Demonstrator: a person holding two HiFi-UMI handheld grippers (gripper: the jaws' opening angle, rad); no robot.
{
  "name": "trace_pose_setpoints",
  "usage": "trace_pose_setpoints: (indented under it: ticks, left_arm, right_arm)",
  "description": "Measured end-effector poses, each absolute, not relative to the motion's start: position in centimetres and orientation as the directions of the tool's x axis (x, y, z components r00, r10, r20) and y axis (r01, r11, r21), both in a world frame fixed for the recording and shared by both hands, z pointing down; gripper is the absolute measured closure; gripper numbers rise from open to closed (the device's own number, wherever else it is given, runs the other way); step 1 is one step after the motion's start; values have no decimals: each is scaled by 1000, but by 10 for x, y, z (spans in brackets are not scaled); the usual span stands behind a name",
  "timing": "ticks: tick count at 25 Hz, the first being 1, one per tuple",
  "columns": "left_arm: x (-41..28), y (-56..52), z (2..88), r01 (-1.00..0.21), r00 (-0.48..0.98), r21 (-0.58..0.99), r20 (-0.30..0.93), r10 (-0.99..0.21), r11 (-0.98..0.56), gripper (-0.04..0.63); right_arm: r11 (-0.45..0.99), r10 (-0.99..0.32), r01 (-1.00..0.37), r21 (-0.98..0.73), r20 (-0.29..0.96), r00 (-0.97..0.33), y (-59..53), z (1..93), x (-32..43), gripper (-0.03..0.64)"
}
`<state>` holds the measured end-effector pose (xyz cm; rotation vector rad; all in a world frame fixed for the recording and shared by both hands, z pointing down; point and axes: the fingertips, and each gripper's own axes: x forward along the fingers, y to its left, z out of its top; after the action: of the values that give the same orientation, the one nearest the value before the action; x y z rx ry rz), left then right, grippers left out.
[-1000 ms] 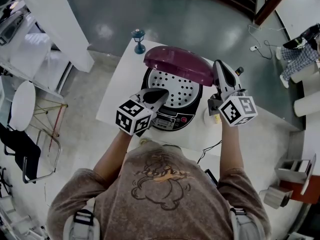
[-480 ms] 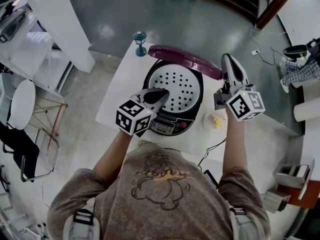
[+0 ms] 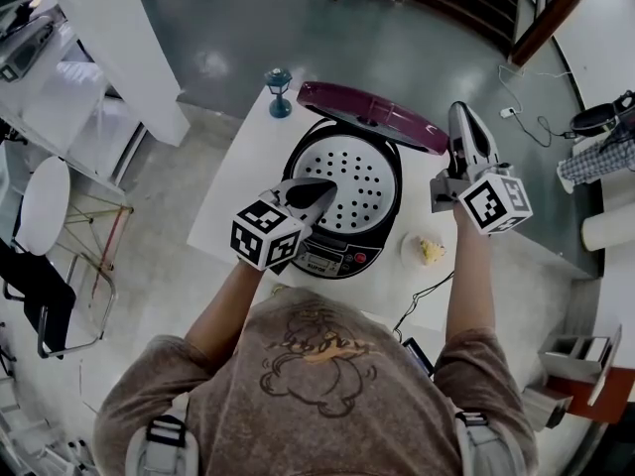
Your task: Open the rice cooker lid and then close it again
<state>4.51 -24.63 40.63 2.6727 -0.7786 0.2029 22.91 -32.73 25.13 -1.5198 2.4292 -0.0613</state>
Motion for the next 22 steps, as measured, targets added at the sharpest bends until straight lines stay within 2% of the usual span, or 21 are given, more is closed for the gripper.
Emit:
trace_pose_setpoints:
  ticks: [7, 22]
  left_arm:
    - [44, -252, 410, -555, 831, 300, 234, -504, -776, 574]
    - [45, -256, 411, -561, 827, 311, 237, -509, -767, 574]
  right_arm:
    - [458, -877, -864, -207, -262, -402, -346, 238, 239, 614]
    - [447, -884, -869, -210, -255, -393, -380, 231, 251, 614]
